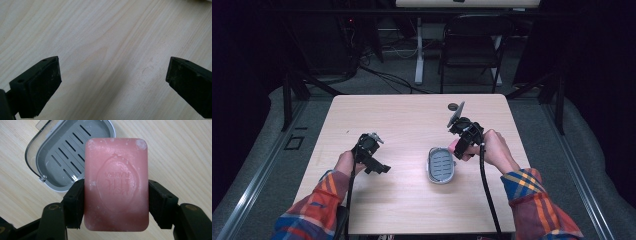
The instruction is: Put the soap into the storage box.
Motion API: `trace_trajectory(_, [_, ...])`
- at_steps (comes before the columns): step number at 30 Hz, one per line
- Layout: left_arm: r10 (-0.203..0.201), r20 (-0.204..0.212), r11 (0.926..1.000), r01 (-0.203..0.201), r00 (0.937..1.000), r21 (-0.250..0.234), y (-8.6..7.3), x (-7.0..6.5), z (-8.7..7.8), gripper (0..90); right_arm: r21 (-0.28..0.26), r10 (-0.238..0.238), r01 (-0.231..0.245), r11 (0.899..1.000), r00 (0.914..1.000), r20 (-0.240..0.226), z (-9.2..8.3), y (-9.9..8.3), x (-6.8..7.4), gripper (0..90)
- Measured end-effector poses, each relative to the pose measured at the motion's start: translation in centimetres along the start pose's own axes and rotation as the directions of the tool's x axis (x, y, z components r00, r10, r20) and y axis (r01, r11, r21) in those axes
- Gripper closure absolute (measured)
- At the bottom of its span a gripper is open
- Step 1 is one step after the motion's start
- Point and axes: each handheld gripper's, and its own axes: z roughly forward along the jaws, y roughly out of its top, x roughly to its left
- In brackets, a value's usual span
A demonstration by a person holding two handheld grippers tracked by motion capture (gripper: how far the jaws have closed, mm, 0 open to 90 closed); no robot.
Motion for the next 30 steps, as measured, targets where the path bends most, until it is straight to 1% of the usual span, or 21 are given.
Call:
trace_trajectory(1, [0.000,0.000,1.0000,0.000,1.0000,0.000,0.0,0.0,0.0,0.0,0.002,0.006,-0.006,1.000,1.0000,-0.002,0.0,0.1,0.1,37.2])
trace_trajectory(8, [0.001,0.000,1.0000,-0.001,1.0000,0.000,0.0,0.0,0.0,0.0,0.008,0.002,-0.002,1.000,1.0000,-0.006,0.7,0.7,0.6,37.2])
trace_trajectory(10, [0.000,0.000,1.0000,0.000,1.0000,-0.001,0.0,0.0,0.0,0.0,0.019,-0.003,0.003,1.000,1.0000,-0.009,0.9,0.9,0.7,37.1])
trace_trajectory(11, [0.000,0.000,1.0000,0.000,1.0000,-0.001,0.0,0.0,0.0,0.0,0.014,0.000,0.000,1.000,1.0000,-0.009,1.0,1.0,0.8,37.2])
trace_trajectory(12, [0.000,0.001,1.0000,0.000,1.0000,0.001,0.0,0.0,0.0,0.0,0.020,0.001,-0.001,1.000,0.9999,-0.010,1.1,1.1,1.0,37.2])
trace_trajectory(13, [0.000,0.002,1.0000,0.000,1.0000,0.000,0.0,0.0,0.0,0.0,0.021,-0.008,0.008,1.000,1.0000,-0.005,1.1,1.2,1.0,37.2])
trace_trajectory(21, [-0.003,0.007,1.0000,0.003,1.0000,0.006,0.1,0.1,0.1,0.0,0.031,-0.013,0.014,0.999,0.9998,-0.016,1.7,1.8,1.7,37.1])
trace_trajectory(22, [0.000,0.007,1.0000,0.000,1.0000,0.007,0.1,0.1,0.1,0.0,0.035,-0.021,0.022,0.999,0.9997,-0.014,1.9,2.1,1.9,37.2])
trace_trajectory(25, [-0.002,0.008,1.0000,0.002,1.0000,0.007,0.1,0.1,0.1,0.0,0.040,-0.025,0.025,0.999,0.9996,-0.014,2.2,2.3,2.1,37.2])
trace_trajectory(27, [-0.003,0.007,1.0000,0.003,1.0000,0.002,-0.1,0.1,0.1,0.0,0.053,-0.032,0.033,0.998,0.9993,-0.017,2.5,2.7,2.4,37.2])
trace_trajectory(29, [-0.006,0.007,1.0000,0.006,1.0000,0.007,-0.2,0.2,0.0,0.0,0.055,-0.035,0.036,0.998,0.9993,-0.009,2.6,2.9,2.6,37.1])
trace_trajectory(30, [-0.006,0.006,1.0000,0.006,1.0000,0.006,-0.2,0.2,0.0,0.0,0.060,-0.041,0.041,0.997,0.9991,0.003,2.7,3.1,2.7,37.1])
